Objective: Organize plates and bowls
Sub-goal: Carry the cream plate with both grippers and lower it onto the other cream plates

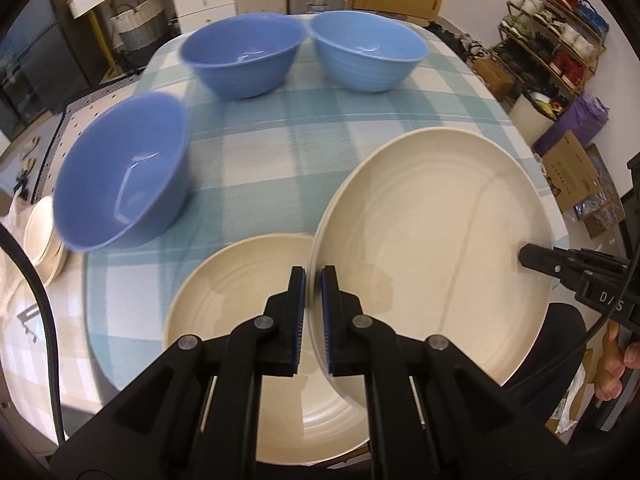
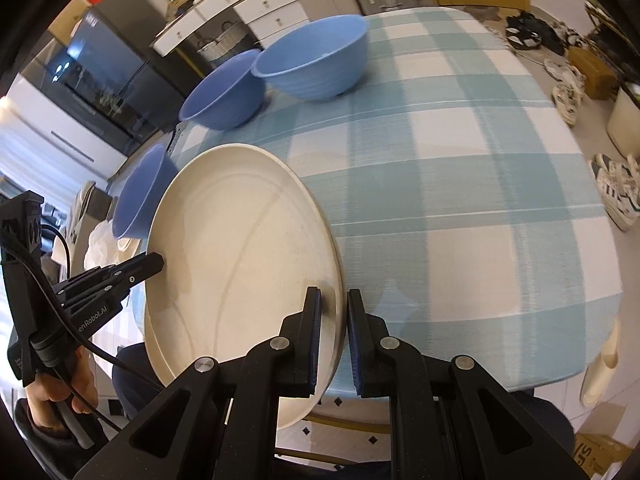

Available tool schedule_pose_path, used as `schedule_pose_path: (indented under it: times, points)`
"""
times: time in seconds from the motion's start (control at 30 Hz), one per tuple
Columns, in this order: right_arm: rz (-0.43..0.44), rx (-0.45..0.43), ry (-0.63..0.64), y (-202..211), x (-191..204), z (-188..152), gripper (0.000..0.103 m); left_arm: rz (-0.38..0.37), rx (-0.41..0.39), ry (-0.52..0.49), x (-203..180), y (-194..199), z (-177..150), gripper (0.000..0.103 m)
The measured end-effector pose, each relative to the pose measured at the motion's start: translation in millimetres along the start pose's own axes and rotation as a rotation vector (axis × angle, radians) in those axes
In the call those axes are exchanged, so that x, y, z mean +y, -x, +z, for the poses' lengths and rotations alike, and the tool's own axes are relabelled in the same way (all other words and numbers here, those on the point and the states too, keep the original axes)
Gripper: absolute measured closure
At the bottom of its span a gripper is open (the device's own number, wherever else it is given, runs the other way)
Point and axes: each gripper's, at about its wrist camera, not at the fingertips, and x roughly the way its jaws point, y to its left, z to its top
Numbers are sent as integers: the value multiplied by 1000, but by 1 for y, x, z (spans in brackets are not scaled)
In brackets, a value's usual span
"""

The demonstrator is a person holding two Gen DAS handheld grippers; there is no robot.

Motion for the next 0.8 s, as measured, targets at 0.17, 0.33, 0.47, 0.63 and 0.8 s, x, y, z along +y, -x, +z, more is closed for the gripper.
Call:
schedule_pose_path:
  times: [0.17,0.33,0.47,0.63,0.8]
  points:
    - [8,25,51,-17,33,0,91,27,4,51,40,3,-18,97]
    - [20,57,89,-39,62,-2,91,48,15,97,78,6,-38,97]
    - [27,85,117,-55,84,-6,91,62,26,134,106,6,-55,97]
    - [21,115,150,-77,103,-9,91,69,47,168,131,1,-69,97]
    - [-16,123,167,-87,112,-10,91,58,60,173,139,-7,-76,98]
